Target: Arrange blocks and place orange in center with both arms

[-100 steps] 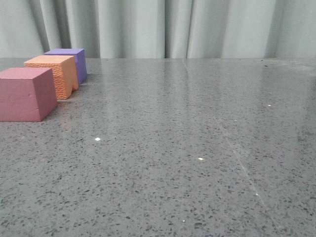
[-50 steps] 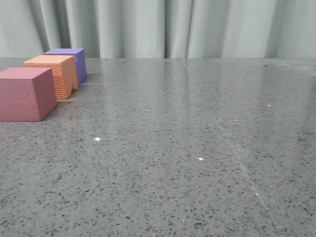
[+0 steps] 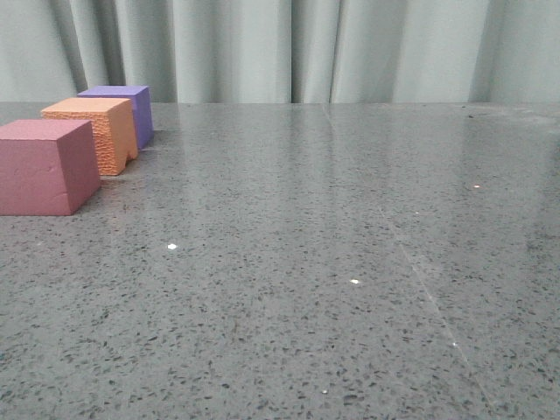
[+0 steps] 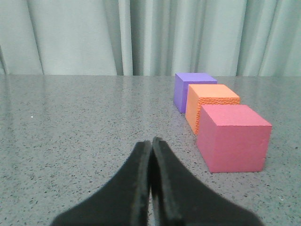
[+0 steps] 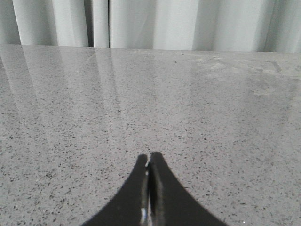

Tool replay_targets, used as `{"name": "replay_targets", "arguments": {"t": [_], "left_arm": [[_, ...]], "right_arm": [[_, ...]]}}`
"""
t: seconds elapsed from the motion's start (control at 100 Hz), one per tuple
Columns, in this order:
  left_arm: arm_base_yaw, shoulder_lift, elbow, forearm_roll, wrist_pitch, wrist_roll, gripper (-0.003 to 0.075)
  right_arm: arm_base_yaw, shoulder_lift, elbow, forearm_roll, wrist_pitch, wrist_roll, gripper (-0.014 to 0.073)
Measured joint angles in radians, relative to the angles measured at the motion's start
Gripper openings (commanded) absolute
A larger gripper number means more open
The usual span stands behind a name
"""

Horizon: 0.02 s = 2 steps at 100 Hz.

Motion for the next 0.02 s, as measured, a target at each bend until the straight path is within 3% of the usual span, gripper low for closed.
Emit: {"name": "replay_targets", "arguments": {"t": [0.02], "left_arm": [[0.000,0.000,0.000,0.000,0.000,0.000,-0.0010]], "right_arm": [[0.000,0.000,0.000,0.000,0.000,0.000,-0.0067]]}}
